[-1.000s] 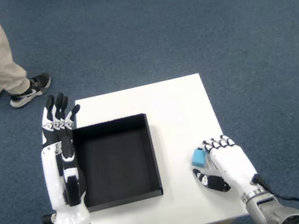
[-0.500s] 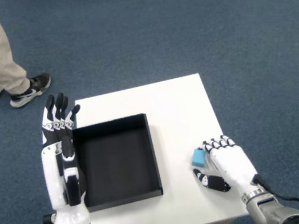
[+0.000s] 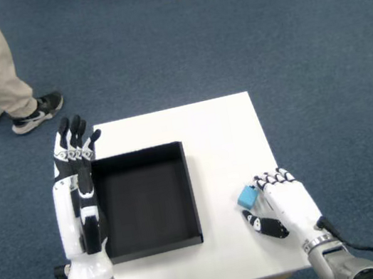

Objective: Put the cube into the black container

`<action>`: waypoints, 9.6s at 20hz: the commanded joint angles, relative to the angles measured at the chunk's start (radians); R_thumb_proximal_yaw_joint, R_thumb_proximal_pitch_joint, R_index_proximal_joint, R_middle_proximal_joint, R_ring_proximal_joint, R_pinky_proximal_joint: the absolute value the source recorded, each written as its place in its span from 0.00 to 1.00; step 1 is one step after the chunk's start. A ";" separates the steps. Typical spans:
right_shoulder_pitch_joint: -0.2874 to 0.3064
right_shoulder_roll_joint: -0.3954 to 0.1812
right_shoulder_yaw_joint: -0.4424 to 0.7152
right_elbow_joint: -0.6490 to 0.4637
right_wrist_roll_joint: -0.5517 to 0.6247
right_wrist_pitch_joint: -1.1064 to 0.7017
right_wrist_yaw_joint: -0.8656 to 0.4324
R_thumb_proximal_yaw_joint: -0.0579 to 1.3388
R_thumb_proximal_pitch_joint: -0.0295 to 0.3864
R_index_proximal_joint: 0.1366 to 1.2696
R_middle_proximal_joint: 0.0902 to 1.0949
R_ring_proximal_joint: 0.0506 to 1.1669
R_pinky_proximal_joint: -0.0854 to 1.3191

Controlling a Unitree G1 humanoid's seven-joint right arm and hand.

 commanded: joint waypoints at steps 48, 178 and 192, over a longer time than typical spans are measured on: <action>-0.035 -0.008 -0.031 -0.005 -0.028 -0.127 -0.127 0.88 0.44 0.83 0.24 0.20 0.17; -0.381 0.053 0.930 -0.240 0.580 0.134 -0.019 0.46 0.36 0.47 0.19 0.13 0.10; -0.371 0.055 0.933 -0.223 0.600 0.137 -0.004 0.48 0.32 0.46 0.17 0.12 0.09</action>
